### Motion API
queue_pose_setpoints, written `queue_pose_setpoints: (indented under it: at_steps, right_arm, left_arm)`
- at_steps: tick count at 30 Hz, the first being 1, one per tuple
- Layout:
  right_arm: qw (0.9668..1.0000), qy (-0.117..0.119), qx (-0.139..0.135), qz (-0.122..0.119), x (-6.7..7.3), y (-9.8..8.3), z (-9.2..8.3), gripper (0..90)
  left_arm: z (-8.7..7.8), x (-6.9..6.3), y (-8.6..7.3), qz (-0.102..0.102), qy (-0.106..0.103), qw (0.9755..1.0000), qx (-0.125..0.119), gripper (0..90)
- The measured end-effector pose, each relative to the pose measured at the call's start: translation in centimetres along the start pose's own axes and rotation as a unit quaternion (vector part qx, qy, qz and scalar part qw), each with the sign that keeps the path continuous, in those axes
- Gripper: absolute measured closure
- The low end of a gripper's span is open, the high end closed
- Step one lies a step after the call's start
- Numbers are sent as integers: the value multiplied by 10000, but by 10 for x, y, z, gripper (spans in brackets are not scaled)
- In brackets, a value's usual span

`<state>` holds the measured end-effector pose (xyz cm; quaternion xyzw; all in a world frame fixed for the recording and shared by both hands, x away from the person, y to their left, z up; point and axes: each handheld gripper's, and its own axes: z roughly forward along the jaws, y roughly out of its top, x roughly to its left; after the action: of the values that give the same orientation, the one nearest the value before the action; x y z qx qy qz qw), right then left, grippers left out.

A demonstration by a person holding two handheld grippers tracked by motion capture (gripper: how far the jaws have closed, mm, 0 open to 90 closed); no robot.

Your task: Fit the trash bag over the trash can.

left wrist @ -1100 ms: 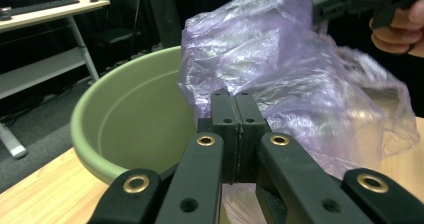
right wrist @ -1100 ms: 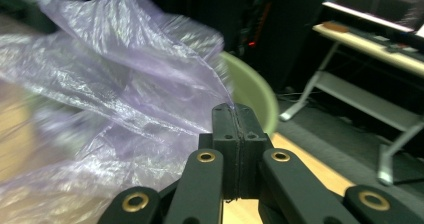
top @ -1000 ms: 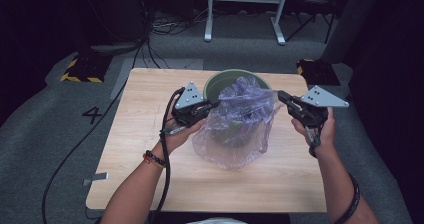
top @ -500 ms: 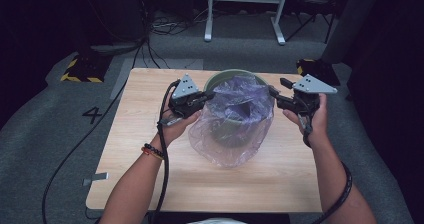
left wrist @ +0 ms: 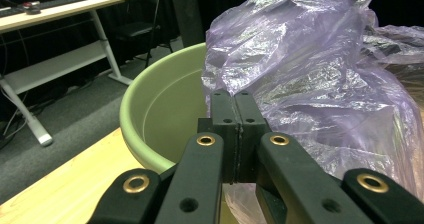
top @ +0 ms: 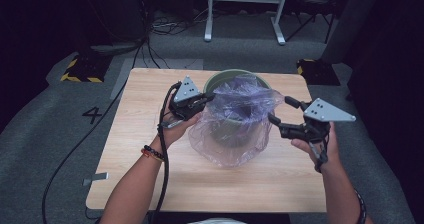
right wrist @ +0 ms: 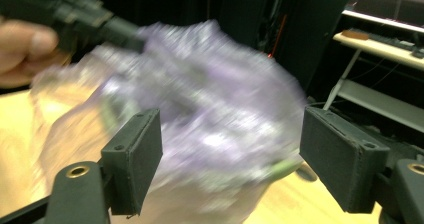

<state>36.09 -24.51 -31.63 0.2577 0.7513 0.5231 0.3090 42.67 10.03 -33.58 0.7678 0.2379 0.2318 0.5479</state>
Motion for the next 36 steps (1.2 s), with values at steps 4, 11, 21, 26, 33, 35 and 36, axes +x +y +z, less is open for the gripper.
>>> queue_pose_setpoints:
  at_steps: [4,11,21,26,33,35,36]
  right_arm:
    - [9998,42,167,117,16,-13,0,248]
    - [9995,302,64,37,37,-24,-3,208]
    - [9996,-168,213,-76,50,-31,2,437]
    - [9976,-572,359,-135,29,-39,6,779]
    - [9946,-939,410,-163,10,-43,13,900]
    - [9935,-1068,363,-114,2,-42,14,900]
    - [9931,-1123,338,-67,-2,-41,15,900]
  left_arm:
    - [1,0,0,1,11,10000,-2,897]
    - [0,-1,-1,39,20,10000,15,897]
    - [-2,0,-7,-10,-22,10000,0,897]
    - [-2,4,-8,-16,19,10000,-18,897]
    - [2,14,-13,-134,159,9998,-39,896]
    - [3,17,-13,-123,197,9997,-9,896]
    - [3,19,-12,-120,221,9997,-9,896]
